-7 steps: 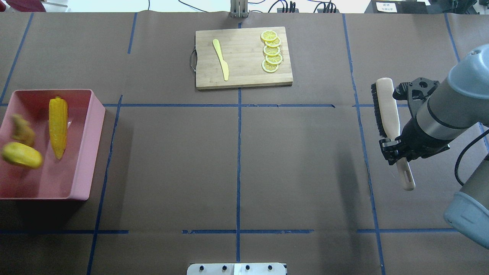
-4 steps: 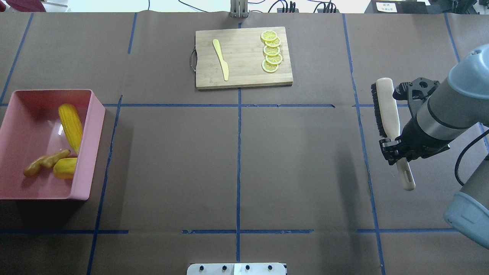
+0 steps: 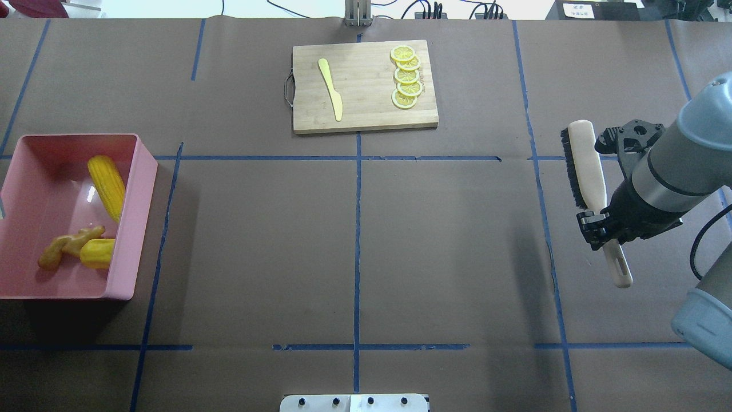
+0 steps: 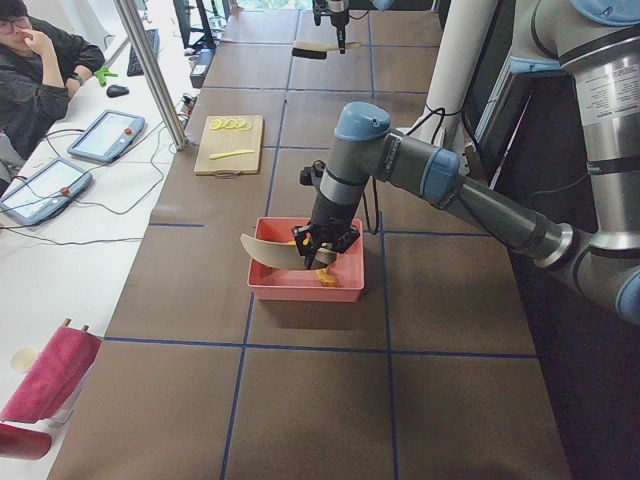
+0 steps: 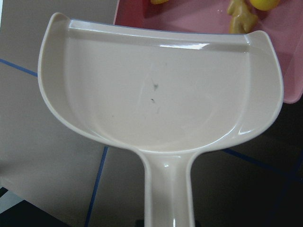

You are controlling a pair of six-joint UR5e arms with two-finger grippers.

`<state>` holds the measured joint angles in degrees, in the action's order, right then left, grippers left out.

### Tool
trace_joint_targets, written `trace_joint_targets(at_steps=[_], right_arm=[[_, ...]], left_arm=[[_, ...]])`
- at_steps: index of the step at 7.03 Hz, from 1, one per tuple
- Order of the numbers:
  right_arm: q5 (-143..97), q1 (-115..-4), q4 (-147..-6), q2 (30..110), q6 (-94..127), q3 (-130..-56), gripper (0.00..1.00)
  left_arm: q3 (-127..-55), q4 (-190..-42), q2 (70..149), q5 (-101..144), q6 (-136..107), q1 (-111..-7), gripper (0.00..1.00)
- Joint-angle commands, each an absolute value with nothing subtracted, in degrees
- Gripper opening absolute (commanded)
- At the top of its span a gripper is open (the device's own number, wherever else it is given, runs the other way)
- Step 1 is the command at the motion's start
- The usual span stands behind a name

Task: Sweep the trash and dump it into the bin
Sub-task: 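Raise the empty cream dustpan upright with the left gripper above the bin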

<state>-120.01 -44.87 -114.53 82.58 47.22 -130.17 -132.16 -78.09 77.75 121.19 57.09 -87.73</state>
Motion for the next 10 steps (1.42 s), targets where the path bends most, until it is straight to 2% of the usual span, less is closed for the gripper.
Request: trace_joint_targets(at_steps=[1,2,3,4,6,10], right_arm=[[-120.0,-46.7,-114.5,85.2,43.5,-130.2,0.01],[-120.1,-47.3,-114.4,86.4,42.5,-130.2,0.01],[-121.0,-48.1,-107.0,91.4,42.7,-129.7,0.01],[-122.6,-48.8,-95.7,98.4,43.0,-127.2,0.01],[-127.8,-51.3,-79.3,105.0,43.4,-118.3,0.01],[-130.0,-52.3,-78.2,106.1,48.3,-114.7,0.01]], left_arm=[[-132.0,-69.0,86.7,127.3,56.1,-87.4,0.0],[-131.8,-68.1,90.1,130.7,50.4,-84.7,0.0],[-132.2,-68.1,93.5,132.3,42.8,-79.6,0.0],[-132.4,-68.2,96.7,132.4,36.7,-75.0,0.0],[-131.9,-70.5,99.1,132.5,30.3,-65.0,0.0],[-123.6,-83.2,101.4,132.5,23.1,-56.3,0.0]])
